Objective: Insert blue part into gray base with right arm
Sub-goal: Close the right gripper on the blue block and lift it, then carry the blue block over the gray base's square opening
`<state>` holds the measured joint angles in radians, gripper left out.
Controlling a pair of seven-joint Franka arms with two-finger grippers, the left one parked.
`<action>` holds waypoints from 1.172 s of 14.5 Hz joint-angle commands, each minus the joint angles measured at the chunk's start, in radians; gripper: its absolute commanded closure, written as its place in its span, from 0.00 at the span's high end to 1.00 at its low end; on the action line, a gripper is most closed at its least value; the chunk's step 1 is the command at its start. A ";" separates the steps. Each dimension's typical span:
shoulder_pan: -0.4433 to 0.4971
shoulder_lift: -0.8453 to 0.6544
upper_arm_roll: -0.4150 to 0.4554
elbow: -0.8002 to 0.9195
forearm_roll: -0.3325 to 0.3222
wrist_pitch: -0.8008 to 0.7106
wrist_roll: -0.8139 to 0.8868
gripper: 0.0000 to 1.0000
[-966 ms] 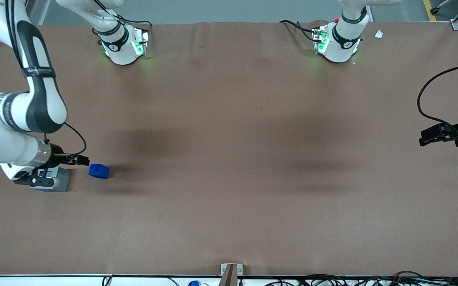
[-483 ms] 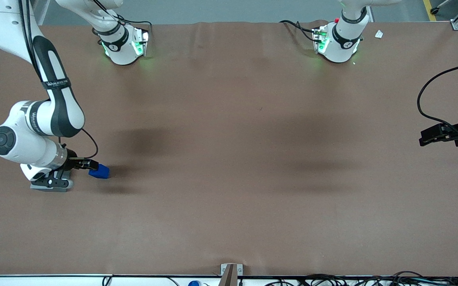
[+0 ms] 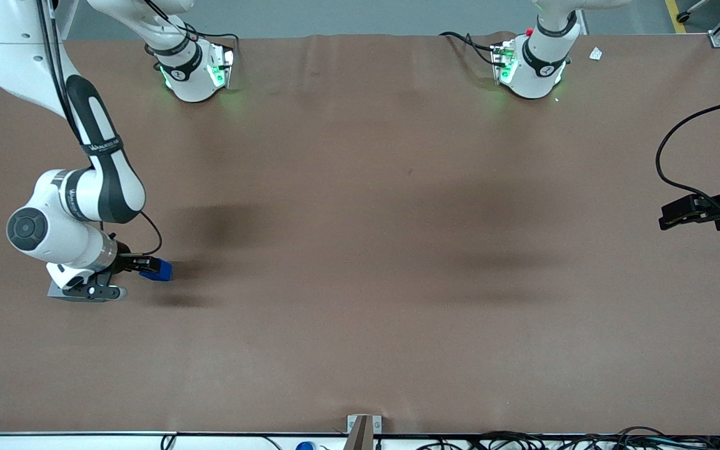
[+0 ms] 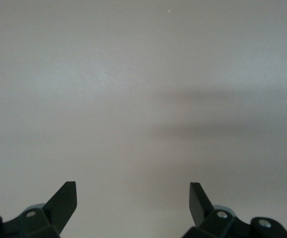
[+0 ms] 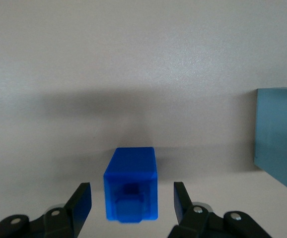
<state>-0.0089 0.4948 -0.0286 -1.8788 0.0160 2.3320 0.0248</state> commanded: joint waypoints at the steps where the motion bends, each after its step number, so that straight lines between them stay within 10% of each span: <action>1: -0.011 0.008 0.006 -0.013 -0.014 0.023 -0.002 0.75; 4: -0.011 0.008 0.007 -0.020 -0.013 0.023 -0.002 0.68; 11: -0.017 0.002 0.007 -0.022 -0.011 0.006 0.007 0.04; 17: -0.063 -0.117 0.003 0.124 -0.013 -0.310 -0.002 0.01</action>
<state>-0.0405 0.4461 -0.0356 -1.7943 0.0153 2.1192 0.0252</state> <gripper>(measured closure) 0.493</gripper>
